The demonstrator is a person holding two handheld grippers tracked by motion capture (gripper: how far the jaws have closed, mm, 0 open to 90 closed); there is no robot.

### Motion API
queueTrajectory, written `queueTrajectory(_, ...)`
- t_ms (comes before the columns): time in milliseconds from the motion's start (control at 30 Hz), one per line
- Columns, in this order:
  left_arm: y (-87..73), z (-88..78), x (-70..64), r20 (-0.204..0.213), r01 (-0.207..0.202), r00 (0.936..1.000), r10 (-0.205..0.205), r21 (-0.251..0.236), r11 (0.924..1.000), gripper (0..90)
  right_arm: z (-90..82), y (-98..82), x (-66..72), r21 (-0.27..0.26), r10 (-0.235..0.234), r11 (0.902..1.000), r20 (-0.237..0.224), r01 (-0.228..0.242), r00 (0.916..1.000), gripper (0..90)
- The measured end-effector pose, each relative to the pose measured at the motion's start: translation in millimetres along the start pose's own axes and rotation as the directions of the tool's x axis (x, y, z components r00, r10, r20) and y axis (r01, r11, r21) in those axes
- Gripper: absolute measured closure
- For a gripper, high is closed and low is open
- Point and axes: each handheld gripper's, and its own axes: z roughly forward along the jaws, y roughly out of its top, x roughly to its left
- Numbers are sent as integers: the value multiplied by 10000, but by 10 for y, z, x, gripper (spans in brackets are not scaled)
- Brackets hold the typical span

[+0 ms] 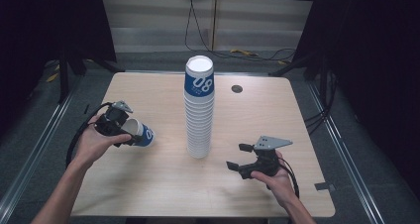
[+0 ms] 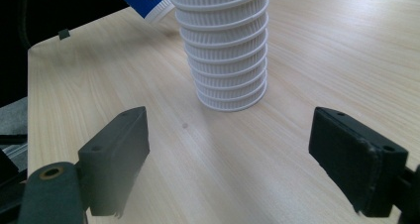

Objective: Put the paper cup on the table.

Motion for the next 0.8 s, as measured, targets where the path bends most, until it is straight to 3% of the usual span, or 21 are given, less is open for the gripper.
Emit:
queueTrajectory(100,35,44,17,-150,-297,9994,305,542,9981,178,14,0,12,31,-101,9999,-92,101,9999,158)
queueTrajectory(400,119,183,14,-191,-417,9988,447,1344,9901,177,-2,-2,8,15,-46,10000,-67,46,10000,157)
queueTrajectory(533,184,217,0,-359,-592,9971,676,1983,9784,170,7,0,12,-13,-66,10000,-89,66,9999,157)
queueTrajectory(800,316,297,-68,-535,-970,9921,1136,2482,9638,159,7,6,22,-34,-137,9999,-157,137,9998,157)
